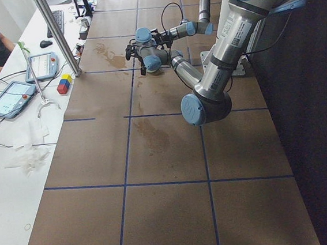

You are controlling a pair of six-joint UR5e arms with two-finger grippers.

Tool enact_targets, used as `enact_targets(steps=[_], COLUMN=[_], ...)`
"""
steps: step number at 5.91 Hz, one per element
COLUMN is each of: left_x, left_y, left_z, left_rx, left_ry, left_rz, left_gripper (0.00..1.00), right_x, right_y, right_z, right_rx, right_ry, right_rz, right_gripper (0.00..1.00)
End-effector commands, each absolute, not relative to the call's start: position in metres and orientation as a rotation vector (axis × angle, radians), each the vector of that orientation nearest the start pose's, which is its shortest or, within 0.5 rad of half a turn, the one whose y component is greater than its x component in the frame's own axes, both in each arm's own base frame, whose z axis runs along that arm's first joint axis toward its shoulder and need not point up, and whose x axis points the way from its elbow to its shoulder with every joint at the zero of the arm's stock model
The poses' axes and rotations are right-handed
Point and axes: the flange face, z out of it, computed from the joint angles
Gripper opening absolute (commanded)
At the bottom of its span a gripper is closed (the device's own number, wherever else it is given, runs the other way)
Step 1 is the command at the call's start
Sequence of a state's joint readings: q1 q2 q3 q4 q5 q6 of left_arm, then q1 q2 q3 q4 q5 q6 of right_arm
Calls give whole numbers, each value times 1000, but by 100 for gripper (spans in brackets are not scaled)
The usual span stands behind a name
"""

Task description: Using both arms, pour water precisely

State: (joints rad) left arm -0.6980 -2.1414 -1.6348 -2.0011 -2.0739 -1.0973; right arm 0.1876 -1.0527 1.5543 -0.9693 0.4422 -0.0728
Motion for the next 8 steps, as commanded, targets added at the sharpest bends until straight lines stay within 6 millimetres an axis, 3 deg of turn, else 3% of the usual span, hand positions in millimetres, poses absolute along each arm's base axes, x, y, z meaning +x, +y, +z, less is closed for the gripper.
enact_targets(steps=[1,4,6,7,8], left_x=[458,459,459,459,459], left_y=[-496,-495,-495,-495,-495], left_z=[241,242,242,242,242], left_rx=[198,195,195,196,196], left_ry=[1118,1117,1117,1118,1118], left_rz=[68,67,67,68,68], left_gripper=[100,100,100,100,100], right_x=[-583,-580,-576,-563,-539], right_y=[-338,-332,-330,-329,-324], right_z=[278,264,264,252,257], right_rx=[1385,1410,1401,1390,1359], right_ry=[248,189,-60,-210,-346], right_rz=[-628,-557,-296,-154,-30], right_gripper=[4,4,2,1,1])
